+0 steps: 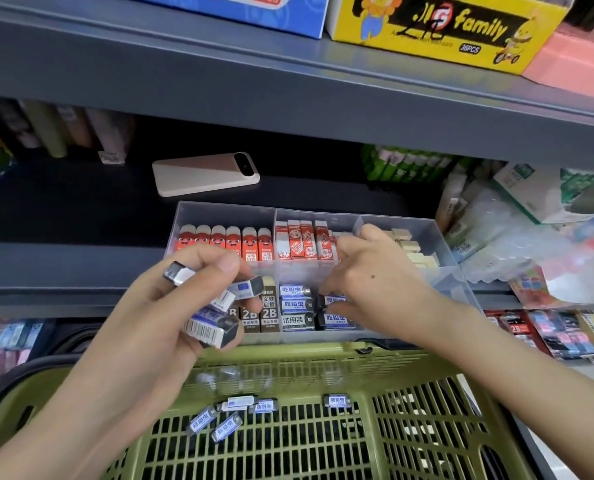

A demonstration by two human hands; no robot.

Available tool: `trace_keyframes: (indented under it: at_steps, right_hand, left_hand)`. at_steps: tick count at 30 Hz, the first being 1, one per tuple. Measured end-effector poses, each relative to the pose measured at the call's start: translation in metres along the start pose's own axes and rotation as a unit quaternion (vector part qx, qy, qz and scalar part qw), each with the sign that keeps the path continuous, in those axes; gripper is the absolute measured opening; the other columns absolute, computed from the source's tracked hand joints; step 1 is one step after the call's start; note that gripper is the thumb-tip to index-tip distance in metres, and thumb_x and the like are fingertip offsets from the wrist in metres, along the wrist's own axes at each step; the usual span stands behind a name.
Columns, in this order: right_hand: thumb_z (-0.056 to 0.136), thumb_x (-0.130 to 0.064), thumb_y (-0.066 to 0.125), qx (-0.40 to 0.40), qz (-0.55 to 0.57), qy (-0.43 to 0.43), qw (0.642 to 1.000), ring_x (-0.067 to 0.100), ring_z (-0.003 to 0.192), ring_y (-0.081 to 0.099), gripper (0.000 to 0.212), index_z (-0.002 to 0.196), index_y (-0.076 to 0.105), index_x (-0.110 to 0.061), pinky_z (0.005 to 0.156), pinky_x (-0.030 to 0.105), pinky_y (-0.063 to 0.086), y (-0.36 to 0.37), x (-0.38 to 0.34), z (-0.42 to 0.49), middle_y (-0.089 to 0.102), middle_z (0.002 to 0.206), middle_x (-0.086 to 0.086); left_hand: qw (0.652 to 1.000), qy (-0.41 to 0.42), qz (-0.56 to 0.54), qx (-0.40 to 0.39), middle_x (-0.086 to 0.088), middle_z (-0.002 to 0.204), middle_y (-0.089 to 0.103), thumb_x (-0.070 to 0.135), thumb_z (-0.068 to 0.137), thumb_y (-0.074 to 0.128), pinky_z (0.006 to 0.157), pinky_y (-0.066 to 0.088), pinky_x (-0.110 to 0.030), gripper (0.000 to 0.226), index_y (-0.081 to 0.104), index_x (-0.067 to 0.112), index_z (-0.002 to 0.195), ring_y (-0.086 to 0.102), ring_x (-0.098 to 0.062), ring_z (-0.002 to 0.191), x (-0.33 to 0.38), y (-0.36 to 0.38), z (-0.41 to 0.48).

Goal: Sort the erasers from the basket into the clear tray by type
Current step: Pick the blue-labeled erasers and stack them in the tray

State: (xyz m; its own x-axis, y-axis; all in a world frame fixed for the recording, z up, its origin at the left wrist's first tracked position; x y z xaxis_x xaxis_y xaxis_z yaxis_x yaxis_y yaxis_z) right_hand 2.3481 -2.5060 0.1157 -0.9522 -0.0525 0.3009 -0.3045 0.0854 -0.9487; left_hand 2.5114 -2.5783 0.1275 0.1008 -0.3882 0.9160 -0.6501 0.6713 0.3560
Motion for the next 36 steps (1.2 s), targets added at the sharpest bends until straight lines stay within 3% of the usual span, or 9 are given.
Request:
trace_keyframes:
  at_steps: [5,8,13,16,19,24,28,30,36]
  right_hand:
    - [0.081,-0.049,0.060,0.026,0.072,0.000,0.997,0.014,0.089,0.043,0.025,0.094,0.072,-0.032,0.069,0.027,0.008,-0.004,0.001,-0.003,0.070,0.084,-0.013]
    - [0.079,-0.042,0.064,0.110,0.150,0.035,0.982,0.019,0.081,0.053,0.020,0.086,0.076,-0.027,0.073,0.030,0.022,-0.023,0.007,-0.015,0.072,0.083,-0.013]
    - [0.075,-0.049,0.066,0.209,0.461,0.080,0.859,0.010,0.086,0.056,0.026,0.092,0.073,-0.030,0.083,0.030,0.040,-0.061,-0.009,-0.037,0.067,0.083,-0.017]
    - [0.073,-0.048,0.065,0.234,0.440,0.081,0.863,0.010,0.085,0.053,0.034,0.098,0.071,-0.025,0.081,0.030,0.041,-0.073,-0.025,-0.039,0.063,0.083,-0.014]
    - [0.075,-0.046,0.066,0.228,0.433,0.076,0.869,0.010,0.086,0.049,0.037,0.103,0.072,-0.022,0.080,0.026,0.039,-0.074,-0.027,-0.041,0.059,0.086,-0.011]
    - [0.077,-0.033,0.069,0.201,0.471,0.068,0.856,0.006,0.087,0.050,0.024,0.097,0.073,-0.021,0.081,0.020,0.038,-0.068,-0.025,-0.047,0.059,0.085,-0.013]
    - [0.081,-0.030,0.067,0.219,0.598,0.143,0.758,0.008,0.070,0.056,0.006,0.085,0.072,-0.030,0.064,0.018,0.044,-0.059,-0.002,-0.056,0.066,0.080,-0.004]
    - [0.077,-0.026,0.072,0.235,0.612,0.222,0.722,0.004,0.064,0.055,0.006,0.083,0.070,-0.028,0.062,0.015,0.044,-0.045,0.021,-0.060,0.067,0.072,-0.002]
    - [0.072,-0.025,0.079,0.231,0.322,0.326,0.858,0.003,0.065,0.047,0.014,0.067,0.069,-0.019,0.065,0.028,0.039,-0.018,0.029,-0.050,0.058,0.062,-0.016]
  left_hand:
    - [0.999,-0.026,-0.018,0.010,-0.009,0.076,0.068,0.054,0.052,0.081,0.045,0.045,-0.020,0.049,0.070,0.011,0.074,0.066,-0.017,0.068,-0.004,0.002,-0.001]
    - [0.997,-0.059,-0.045,0.033,-0.011,0.070,0.067,0.050,0.061,0.062,0.037,0.042,-0.021,0.042,0.070,0.010,0.066,0.065,-0.018,0.060,-0.008,0.009,-0.001]
    - [0.992,-0.108,-0.064,0.019,-0.023,0.071,0.064,0.057,0.058,0.055,0.034,0.038,-0.021,0.050,0.067,0.008,0.062,0.057,-0.016,0.048,-0.016,0.029,-0.001]
    - [0.990,-0.113,-0.080,0.020,-0.023,0.077,0.066,0.058,0.059,0.055,0.034,0.037,-0.021,0.052,0.064,0.007,0.062,0.049,-0.014,0.044,-0.018,0.034,-0.002]
    - [0.988,-0.125,-0.088,0.032,-0.015,0.065,0.062,0.056,0.065,0.055,0.033,0.038,-0.020,0.051,0.069,0.007,0.066,0.048,-0.013,0.042,-0.020,0.033,-0.003]
    - [0.983,-0.160,-0.086,-0.011,-0.010,0.060,0.062,0.053,0.071,0.053,0.032,0.036,-0.019,0.052,0.074,0.006,0.073,0.051,-0.014,0.042,-0.023,0.042,-0.006]
    - [0.984,-0.161,-0.078,-0.017,-0.019,0.079,0.071,0.053,0.066,0.056,0.030,0.036,-0.018,0.051,0.075,0.007,0.073,0.067,-0.026,0.055,-0.021,0.038,-0.005]
    - [0.986,-0.152,-0.068,0.004,-0.016,0.073,0.069,0.054,0.066,0.057,0.030,0.034,-0.019,0.050,0.073,0.007,0.070,0.065,-0.025,0.054,-0.017,0.031,-0.004]
    - [0.991,-0.109,-0.058,0.056,-0.010,0.059,0.057,0.051,0.072,0.054,0.029,0.030,-0.018,0.047,0.068,0.009,0.057,0.057,-0.018,0.047,-0.006,0.018,0.000]
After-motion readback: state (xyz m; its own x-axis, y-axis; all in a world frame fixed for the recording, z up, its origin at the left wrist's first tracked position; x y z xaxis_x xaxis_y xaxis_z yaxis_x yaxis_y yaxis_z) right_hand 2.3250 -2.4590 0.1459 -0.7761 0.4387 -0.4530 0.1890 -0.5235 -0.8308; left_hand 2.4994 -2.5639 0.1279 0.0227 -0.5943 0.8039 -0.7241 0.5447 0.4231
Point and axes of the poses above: each hand's wrist, its own z-axis towards the middle knuckle, its own y-axis out of the palm, x = y × z, the point moved 6 cm from there along z, towards the middle knuckle
